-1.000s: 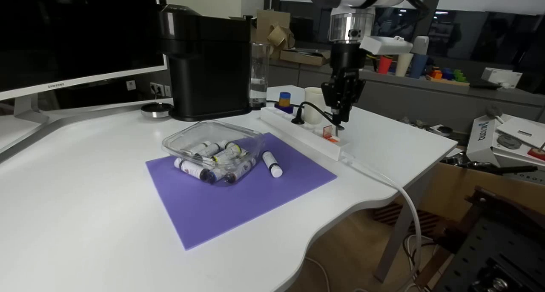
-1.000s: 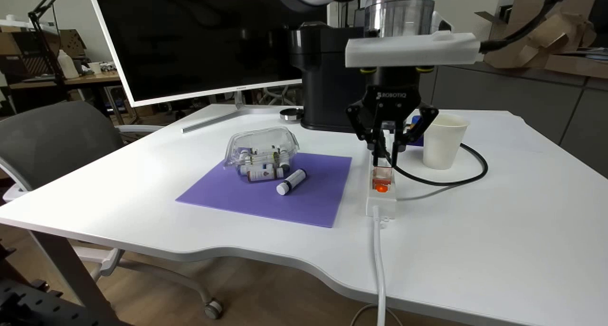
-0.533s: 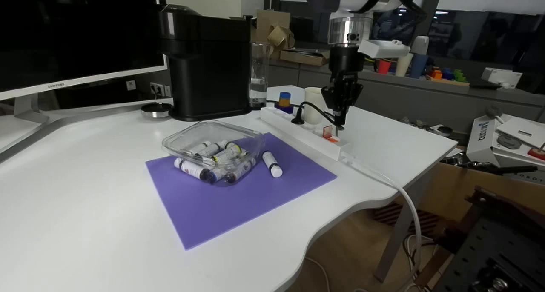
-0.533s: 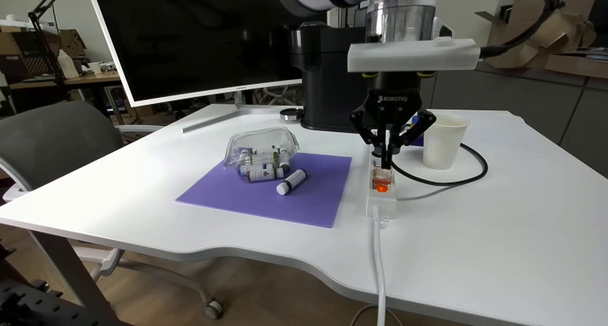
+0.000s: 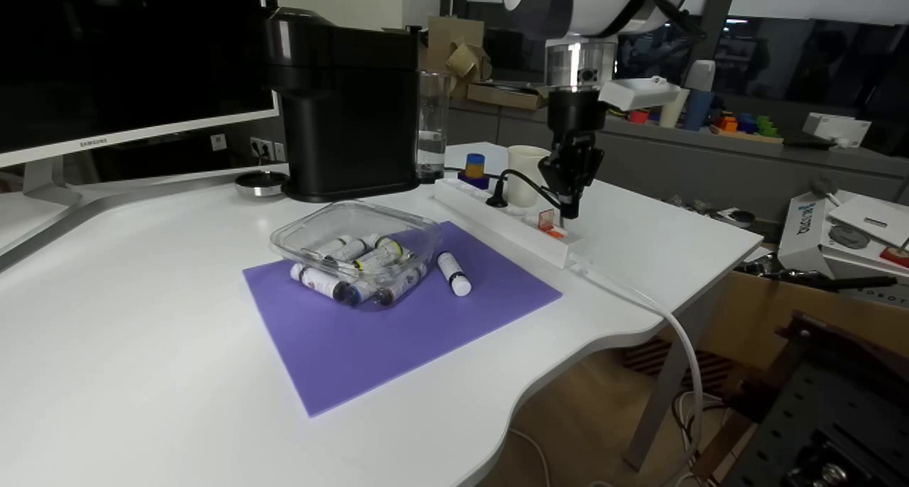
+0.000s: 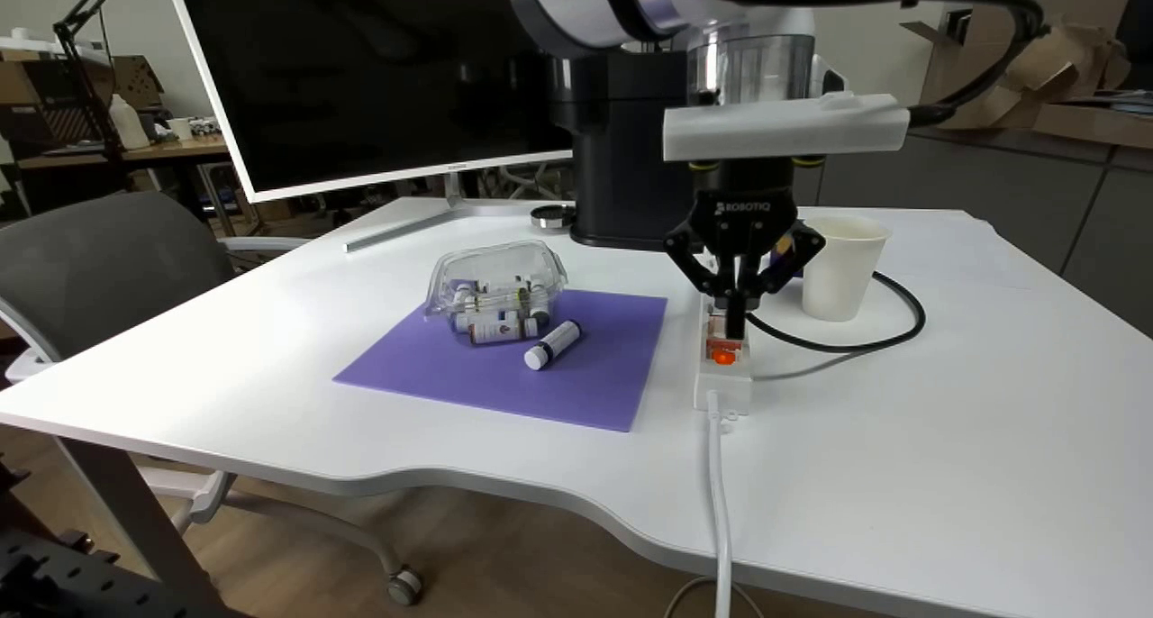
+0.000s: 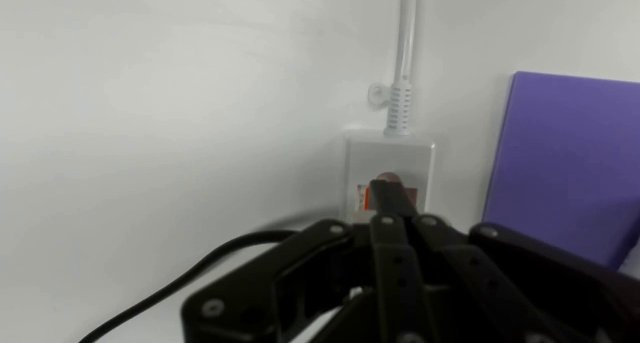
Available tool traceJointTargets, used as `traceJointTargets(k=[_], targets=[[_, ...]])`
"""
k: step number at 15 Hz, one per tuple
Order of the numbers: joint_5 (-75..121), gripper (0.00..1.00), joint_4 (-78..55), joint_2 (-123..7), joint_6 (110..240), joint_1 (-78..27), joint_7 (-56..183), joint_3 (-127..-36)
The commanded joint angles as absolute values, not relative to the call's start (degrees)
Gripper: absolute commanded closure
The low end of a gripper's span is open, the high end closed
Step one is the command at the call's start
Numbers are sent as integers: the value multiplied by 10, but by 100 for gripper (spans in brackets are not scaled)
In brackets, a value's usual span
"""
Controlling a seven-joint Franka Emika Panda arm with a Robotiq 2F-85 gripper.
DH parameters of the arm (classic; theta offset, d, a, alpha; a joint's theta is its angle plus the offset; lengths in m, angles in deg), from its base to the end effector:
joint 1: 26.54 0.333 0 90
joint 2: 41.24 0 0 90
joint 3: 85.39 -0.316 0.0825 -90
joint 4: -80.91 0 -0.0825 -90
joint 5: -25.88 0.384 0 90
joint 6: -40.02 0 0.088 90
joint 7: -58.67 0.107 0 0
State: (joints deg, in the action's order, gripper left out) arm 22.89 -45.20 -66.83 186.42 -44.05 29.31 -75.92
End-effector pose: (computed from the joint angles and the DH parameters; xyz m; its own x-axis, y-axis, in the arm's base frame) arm 0.4841 -0.2488 0.1719 0.9874 0.0957 -0.1259 0.1014 -0.9941 0.0392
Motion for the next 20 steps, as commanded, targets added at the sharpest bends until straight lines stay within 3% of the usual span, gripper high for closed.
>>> traceJointTargets(k=[1,20], targets=[[206,100,-442,-685,1876,-444,309,-763],[192,100,-426,-728,1910,-455,297,-786]])
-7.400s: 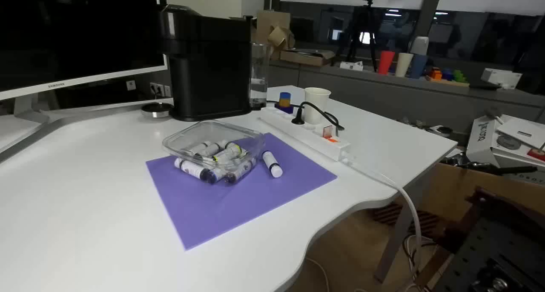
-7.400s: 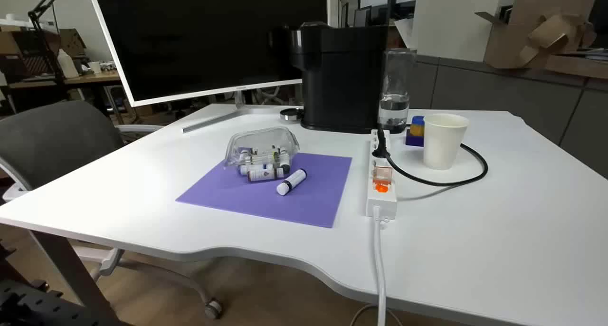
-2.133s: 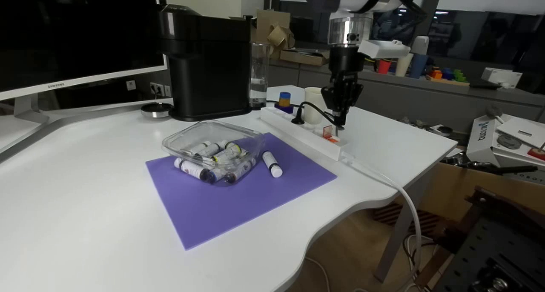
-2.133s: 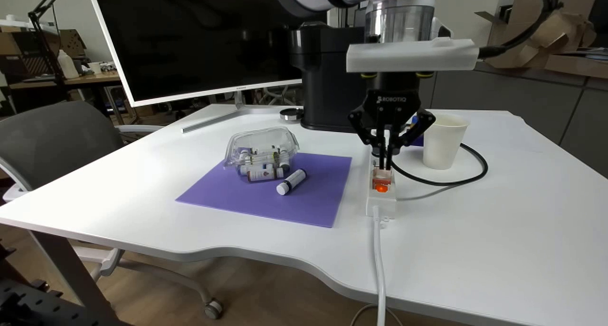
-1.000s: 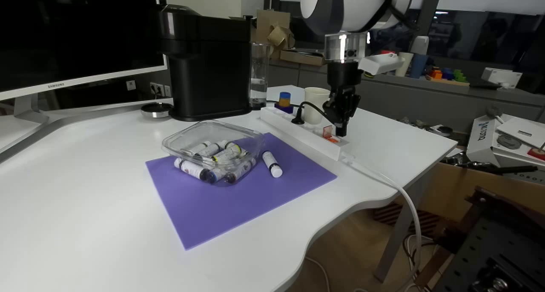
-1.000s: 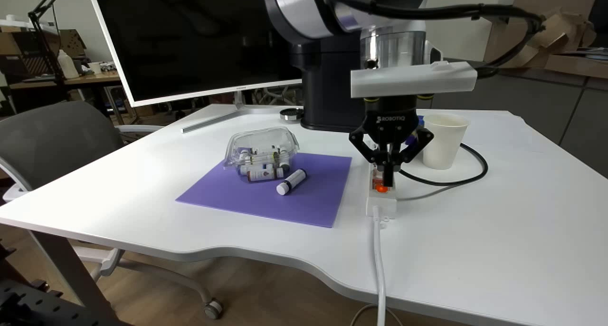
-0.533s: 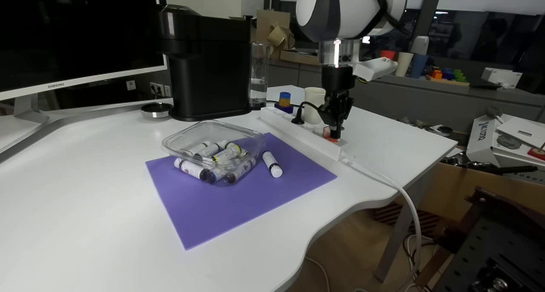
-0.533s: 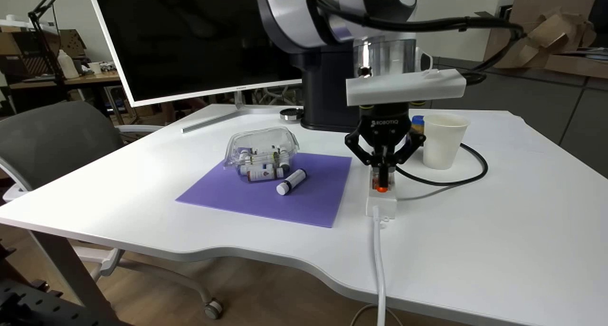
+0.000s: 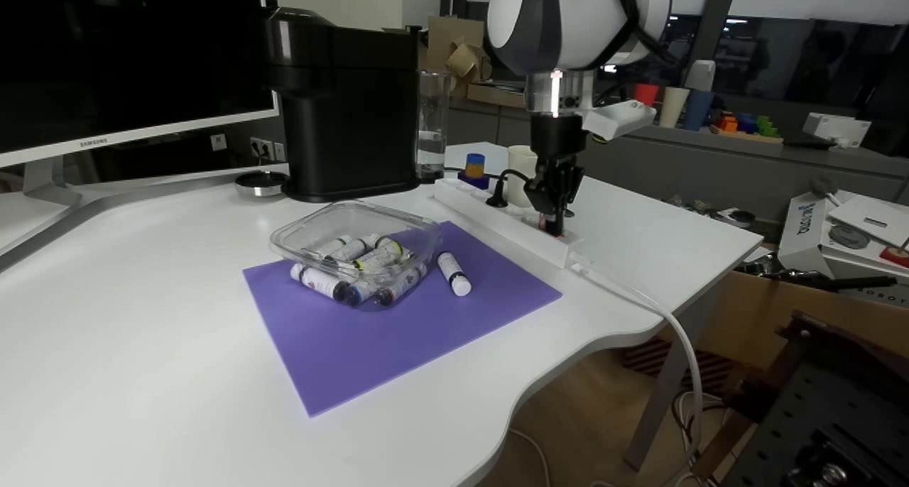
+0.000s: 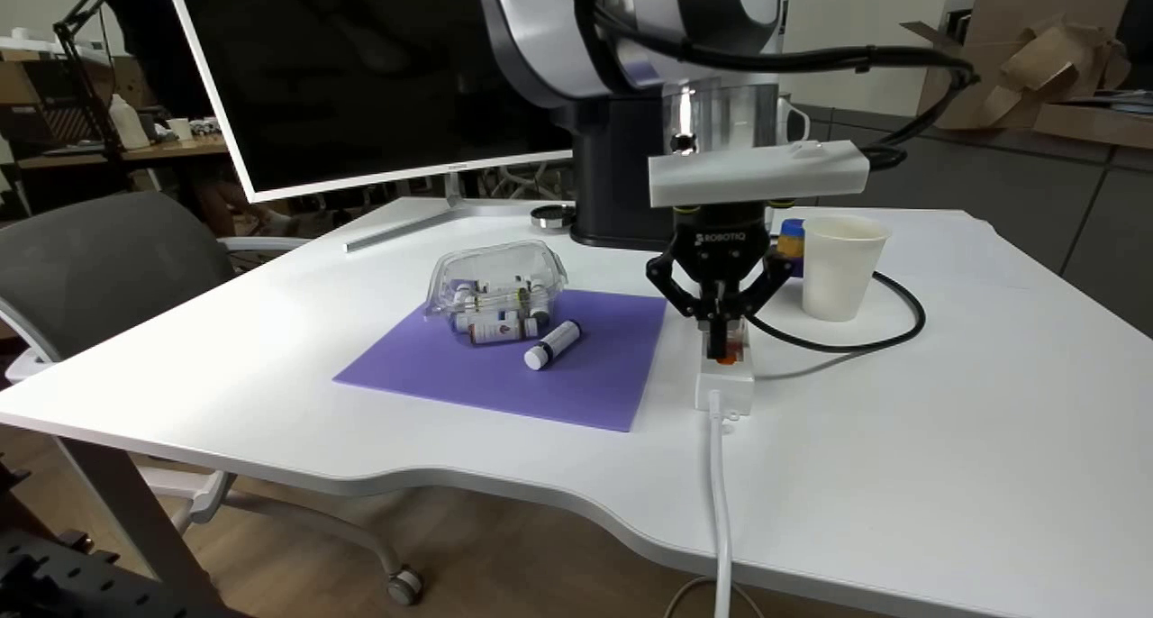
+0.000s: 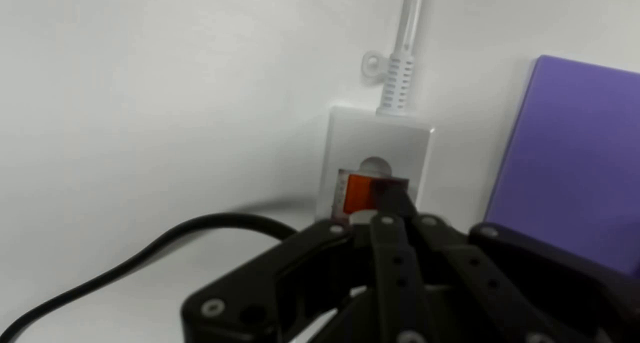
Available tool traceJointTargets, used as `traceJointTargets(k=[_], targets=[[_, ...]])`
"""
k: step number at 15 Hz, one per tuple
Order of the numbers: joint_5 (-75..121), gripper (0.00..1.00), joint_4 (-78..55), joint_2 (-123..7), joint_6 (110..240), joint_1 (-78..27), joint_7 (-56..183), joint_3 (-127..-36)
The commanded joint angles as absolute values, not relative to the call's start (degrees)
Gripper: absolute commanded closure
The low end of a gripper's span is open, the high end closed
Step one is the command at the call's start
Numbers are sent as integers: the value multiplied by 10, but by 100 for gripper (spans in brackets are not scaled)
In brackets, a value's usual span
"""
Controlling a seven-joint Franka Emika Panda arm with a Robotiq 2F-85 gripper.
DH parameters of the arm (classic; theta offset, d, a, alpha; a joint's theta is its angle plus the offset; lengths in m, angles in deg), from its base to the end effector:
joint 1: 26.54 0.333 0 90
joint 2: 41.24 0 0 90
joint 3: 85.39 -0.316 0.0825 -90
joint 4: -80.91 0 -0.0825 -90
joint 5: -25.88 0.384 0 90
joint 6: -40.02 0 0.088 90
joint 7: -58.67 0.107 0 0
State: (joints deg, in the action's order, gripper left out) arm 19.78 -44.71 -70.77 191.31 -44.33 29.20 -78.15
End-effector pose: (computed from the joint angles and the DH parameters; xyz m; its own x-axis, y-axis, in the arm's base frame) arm 0.4937 -0.2308 0.1428 0.9767 0.1813 -0.1149 0.1888 -0.9803 0.0576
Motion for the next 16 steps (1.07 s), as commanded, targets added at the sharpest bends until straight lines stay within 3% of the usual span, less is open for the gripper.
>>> traceJointTargets(k=[1,8,16], targets=[[191,100,-422,-733,1908,-456,296,-785],[192,100,-391,-756,1871,-463,294,-787],[143,100,-478,-661,1923,-428,308,-778]])
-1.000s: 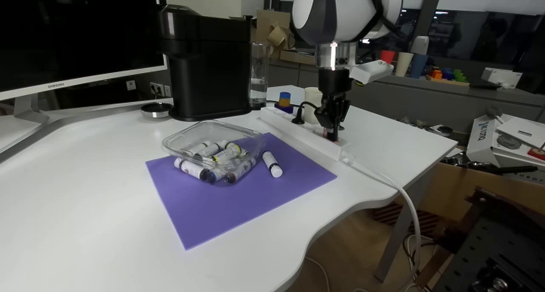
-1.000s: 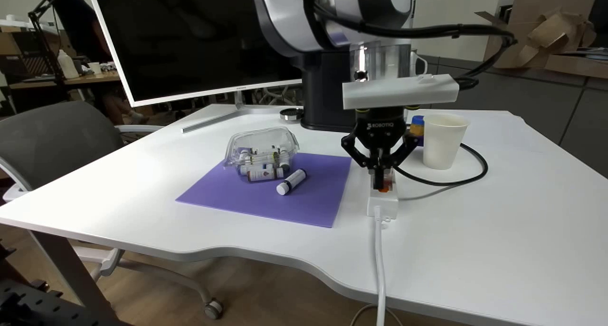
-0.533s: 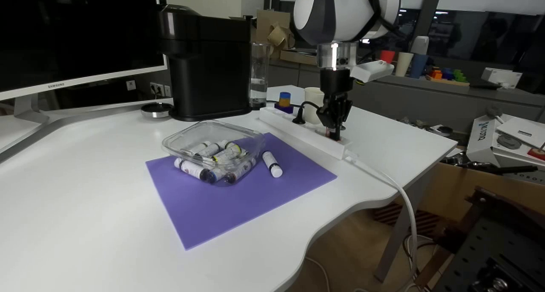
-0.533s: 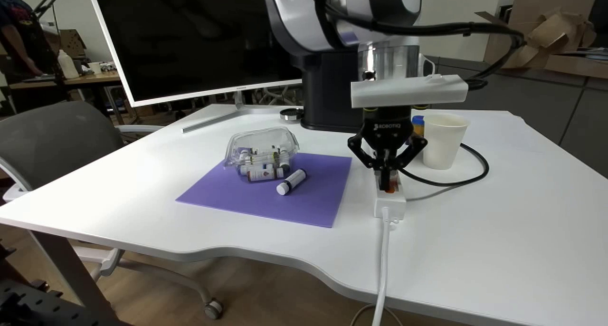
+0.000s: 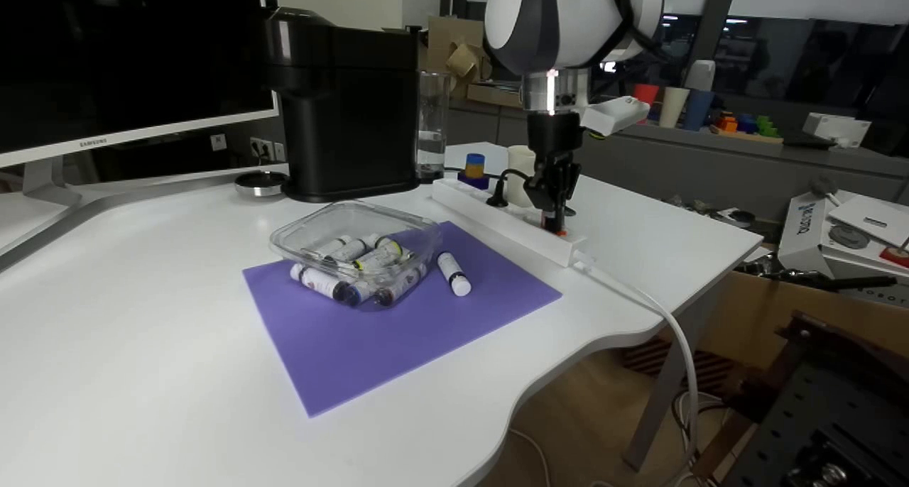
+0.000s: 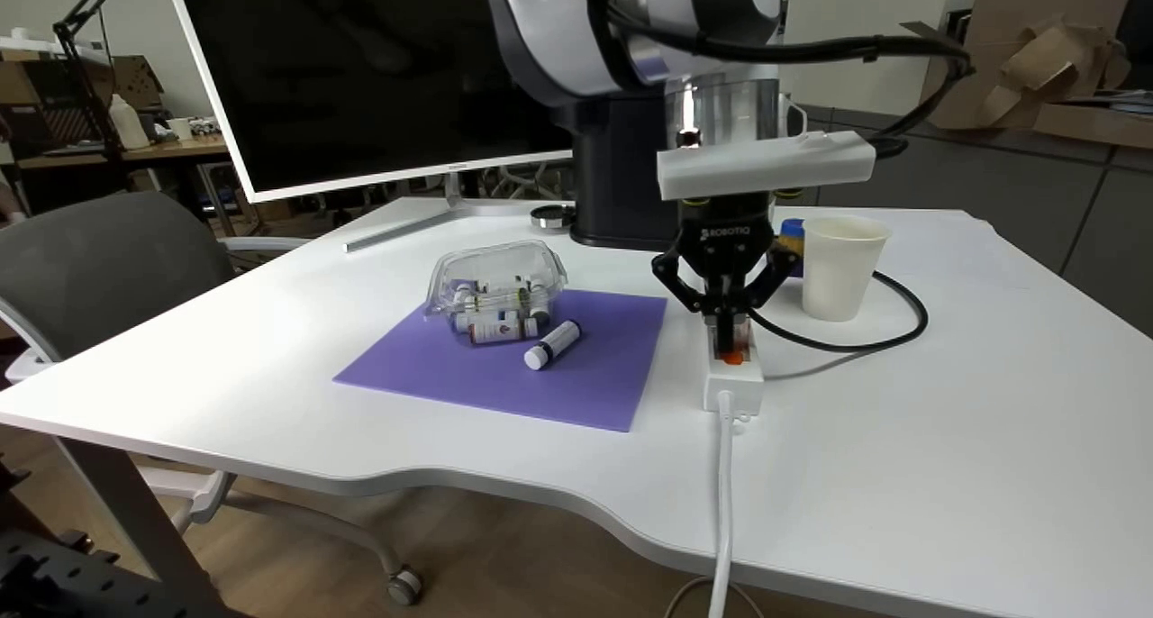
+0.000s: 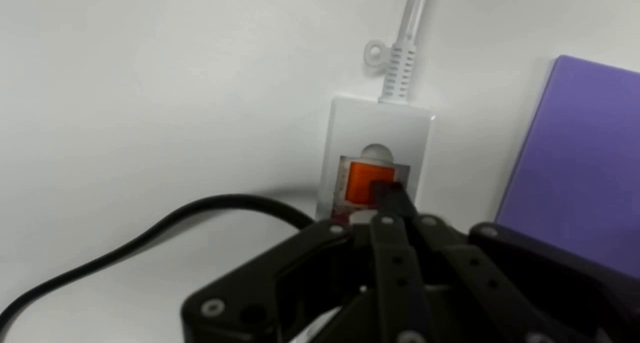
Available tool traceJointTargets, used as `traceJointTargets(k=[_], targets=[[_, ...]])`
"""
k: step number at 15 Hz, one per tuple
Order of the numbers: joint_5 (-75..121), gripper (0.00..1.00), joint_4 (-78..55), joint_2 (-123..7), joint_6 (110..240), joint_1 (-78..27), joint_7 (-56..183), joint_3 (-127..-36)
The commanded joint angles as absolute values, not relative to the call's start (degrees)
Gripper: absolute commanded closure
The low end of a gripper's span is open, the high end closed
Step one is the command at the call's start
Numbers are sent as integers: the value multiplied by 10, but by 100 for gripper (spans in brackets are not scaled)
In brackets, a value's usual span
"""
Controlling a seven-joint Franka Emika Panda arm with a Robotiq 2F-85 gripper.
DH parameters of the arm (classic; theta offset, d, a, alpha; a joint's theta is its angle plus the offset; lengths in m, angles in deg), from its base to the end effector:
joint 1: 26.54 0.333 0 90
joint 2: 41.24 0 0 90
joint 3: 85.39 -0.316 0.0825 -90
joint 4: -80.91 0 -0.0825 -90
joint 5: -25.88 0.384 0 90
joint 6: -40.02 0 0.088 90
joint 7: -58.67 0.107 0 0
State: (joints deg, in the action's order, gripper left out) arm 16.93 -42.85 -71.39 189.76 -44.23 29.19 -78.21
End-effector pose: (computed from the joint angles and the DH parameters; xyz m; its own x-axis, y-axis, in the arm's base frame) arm 0.5025 -0.2319 0.1450 0.9651 0.2238 -0.1360 0.2351 -0.9692 0.0734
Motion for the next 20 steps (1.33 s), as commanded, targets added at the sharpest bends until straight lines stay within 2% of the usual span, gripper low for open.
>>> traceJointTargets(k=[1,2,10,13,20], targets=[[141,74,-491,-647,1925,-426,307,-780],[135,74,-504,-632,1925,-421,308,-780],[144,19,-551,-537,1864,-398,321,-782],[157,1,-554,-516,1848,-396,331,-782],[176,0,-555,-488,1835,-397,358,-779]])
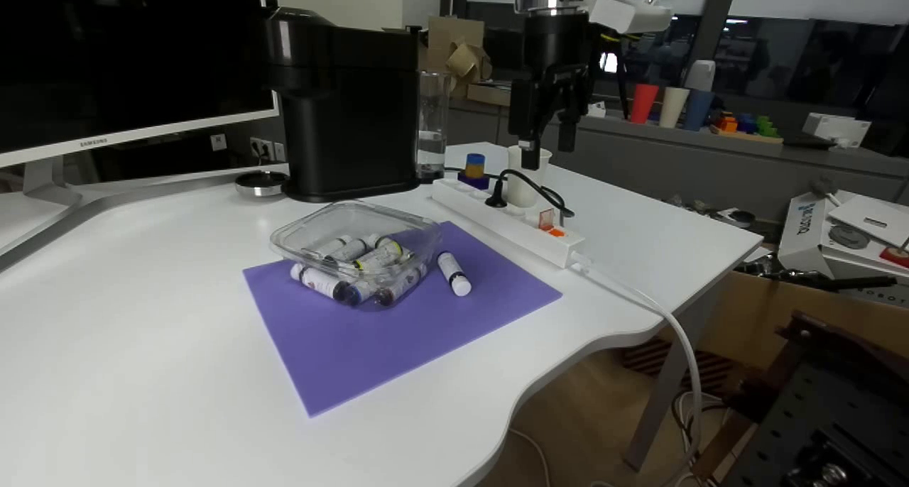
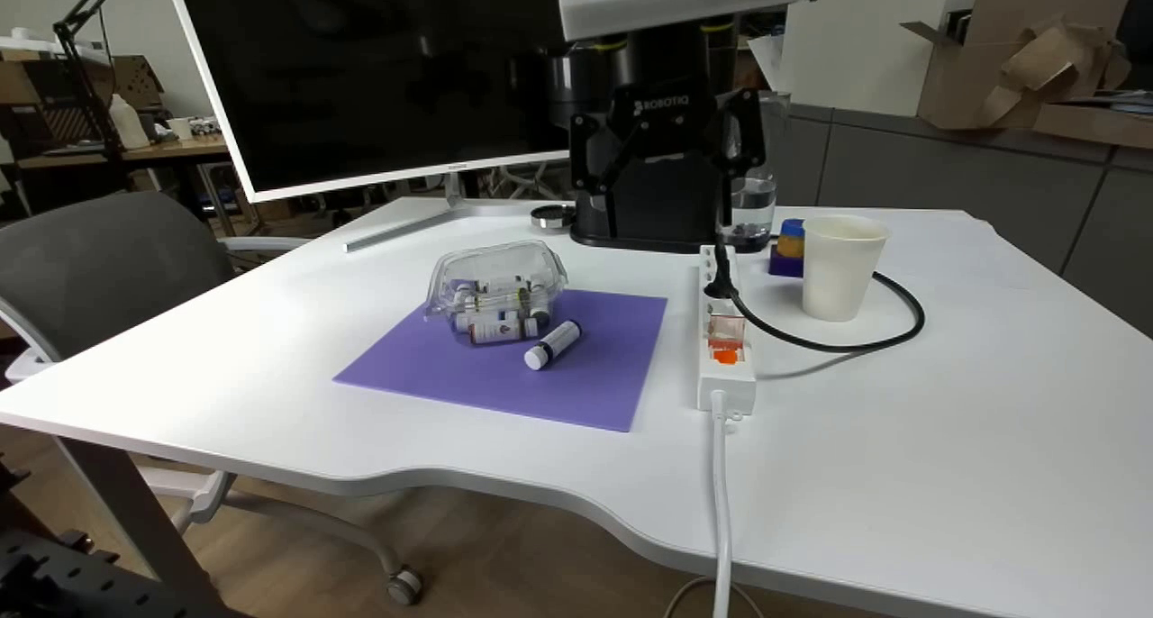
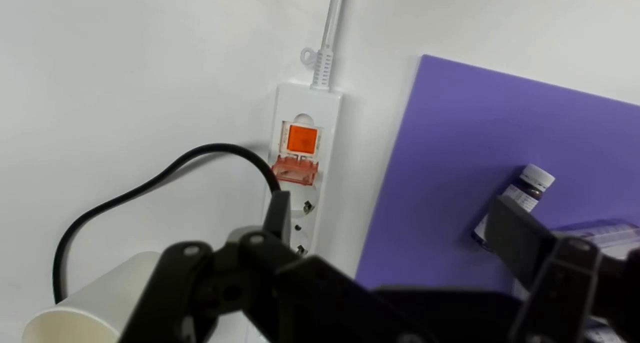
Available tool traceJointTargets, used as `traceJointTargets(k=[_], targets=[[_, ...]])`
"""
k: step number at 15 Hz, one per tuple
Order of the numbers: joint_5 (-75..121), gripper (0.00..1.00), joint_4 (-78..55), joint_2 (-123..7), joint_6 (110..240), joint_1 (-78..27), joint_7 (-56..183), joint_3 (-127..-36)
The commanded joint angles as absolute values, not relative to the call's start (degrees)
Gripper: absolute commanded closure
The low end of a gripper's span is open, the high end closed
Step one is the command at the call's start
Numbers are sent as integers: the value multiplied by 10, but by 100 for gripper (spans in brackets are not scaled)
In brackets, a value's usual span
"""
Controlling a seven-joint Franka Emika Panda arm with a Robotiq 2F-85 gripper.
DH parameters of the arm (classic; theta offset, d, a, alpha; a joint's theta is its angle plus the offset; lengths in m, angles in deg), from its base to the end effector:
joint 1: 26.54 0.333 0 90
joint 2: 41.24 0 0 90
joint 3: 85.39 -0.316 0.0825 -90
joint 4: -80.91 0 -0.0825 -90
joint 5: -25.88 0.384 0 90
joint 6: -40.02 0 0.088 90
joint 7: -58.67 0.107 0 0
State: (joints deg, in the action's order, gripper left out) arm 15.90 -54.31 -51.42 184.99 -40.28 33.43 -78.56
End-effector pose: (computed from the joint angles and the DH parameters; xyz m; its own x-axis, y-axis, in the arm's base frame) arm 0.4780 -0.1782 0.2531 0.9731 0.2208 -0.0656 0.2266 -0.9687 0.1009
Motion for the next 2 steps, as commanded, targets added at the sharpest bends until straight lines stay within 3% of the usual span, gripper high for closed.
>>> traceJointTargets(k=[1,2], targets=[[186,0,-554,-485,1831,-398,359,-779],[194,0,-552,-484,1823,-398,359,-778]])
